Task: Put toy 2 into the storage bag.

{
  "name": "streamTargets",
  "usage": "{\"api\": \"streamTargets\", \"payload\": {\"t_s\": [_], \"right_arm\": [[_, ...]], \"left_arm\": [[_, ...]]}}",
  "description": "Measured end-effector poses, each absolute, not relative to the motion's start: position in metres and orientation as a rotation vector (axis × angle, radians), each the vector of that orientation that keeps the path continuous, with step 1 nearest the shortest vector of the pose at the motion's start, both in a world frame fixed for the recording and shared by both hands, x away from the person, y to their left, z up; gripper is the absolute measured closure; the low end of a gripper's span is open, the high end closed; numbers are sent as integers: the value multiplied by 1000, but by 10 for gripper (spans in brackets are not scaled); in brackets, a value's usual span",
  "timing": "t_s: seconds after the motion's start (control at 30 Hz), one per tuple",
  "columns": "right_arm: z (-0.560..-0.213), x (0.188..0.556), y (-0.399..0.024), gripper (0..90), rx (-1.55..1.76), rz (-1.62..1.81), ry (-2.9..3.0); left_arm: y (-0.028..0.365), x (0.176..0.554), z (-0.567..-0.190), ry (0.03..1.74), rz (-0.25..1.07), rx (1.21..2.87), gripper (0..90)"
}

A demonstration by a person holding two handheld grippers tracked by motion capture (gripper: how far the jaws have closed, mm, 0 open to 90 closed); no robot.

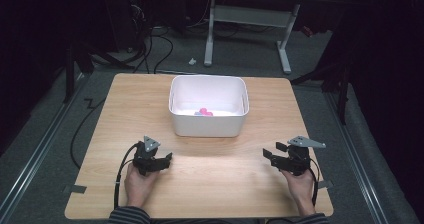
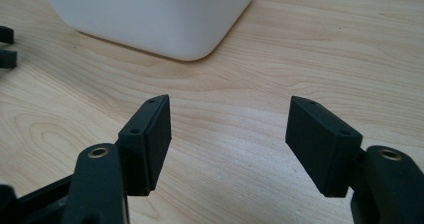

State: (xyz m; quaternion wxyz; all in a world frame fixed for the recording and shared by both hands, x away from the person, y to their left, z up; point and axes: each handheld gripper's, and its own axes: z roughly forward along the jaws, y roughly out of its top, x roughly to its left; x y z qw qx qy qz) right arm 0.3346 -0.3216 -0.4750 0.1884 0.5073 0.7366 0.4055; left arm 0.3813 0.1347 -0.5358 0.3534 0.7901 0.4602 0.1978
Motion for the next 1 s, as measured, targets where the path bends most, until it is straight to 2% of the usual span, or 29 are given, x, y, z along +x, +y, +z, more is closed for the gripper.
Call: {"api": "streamTargets", "payload": {"t_s": [1.0], "right_arm": [[-521,358,-305,346,1469,913,2096]], "left_arm": [[135,381,-536,1188,511,2044,261]]}}
